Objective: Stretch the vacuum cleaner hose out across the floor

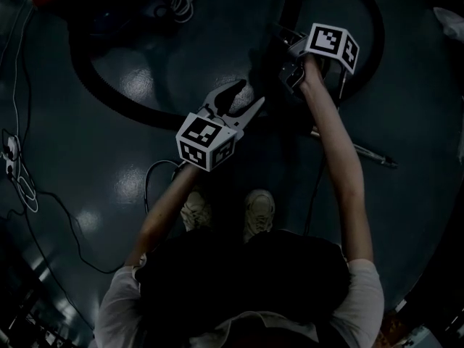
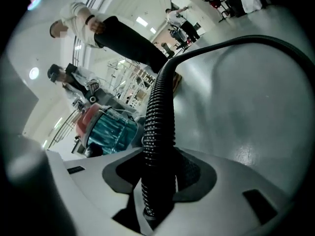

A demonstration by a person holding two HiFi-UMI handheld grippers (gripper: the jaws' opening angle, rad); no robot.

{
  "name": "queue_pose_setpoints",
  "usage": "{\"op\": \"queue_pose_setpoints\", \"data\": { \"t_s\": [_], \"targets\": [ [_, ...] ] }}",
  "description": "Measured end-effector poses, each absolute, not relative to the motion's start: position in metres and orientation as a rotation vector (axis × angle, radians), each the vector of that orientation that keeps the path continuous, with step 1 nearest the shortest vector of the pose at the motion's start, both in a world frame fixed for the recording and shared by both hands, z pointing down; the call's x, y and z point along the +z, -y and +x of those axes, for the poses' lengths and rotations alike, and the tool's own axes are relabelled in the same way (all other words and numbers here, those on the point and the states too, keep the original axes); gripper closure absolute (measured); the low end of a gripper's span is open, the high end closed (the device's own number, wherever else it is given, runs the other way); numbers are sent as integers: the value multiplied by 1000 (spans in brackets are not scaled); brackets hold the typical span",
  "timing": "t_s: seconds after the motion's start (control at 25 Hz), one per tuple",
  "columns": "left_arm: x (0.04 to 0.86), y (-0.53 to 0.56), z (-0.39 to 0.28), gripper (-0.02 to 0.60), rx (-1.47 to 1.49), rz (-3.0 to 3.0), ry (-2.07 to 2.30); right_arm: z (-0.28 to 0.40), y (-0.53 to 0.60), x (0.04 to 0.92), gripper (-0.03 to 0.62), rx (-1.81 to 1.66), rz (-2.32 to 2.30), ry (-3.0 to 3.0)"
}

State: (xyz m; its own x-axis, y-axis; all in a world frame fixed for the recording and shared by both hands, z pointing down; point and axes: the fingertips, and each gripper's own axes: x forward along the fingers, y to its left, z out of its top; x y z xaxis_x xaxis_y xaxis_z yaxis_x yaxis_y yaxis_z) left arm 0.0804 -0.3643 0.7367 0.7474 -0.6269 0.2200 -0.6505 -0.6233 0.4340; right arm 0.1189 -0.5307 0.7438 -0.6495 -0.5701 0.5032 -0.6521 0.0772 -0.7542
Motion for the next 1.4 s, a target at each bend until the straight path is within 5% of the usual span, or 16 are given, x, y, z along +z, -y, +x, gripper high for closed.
{"op": "queue_pose_setpoints", "data": {
  "t_s": [0.8, 1.12, 1.4],
  "targets": [
    [769, 390, 122, 371, 120, 2358, 868, 82, 515, 663, 412, 1419, 1071, 2656],
    [755, 385, 119, 387, 5, 2362, 884, 72, 503, 660, 344, 733, 960, 2725],
    [747, 401, 84, 390, -123, 2302, 954, 114, 489, 634, 344, 879, 856, 2850]
  ]
}}
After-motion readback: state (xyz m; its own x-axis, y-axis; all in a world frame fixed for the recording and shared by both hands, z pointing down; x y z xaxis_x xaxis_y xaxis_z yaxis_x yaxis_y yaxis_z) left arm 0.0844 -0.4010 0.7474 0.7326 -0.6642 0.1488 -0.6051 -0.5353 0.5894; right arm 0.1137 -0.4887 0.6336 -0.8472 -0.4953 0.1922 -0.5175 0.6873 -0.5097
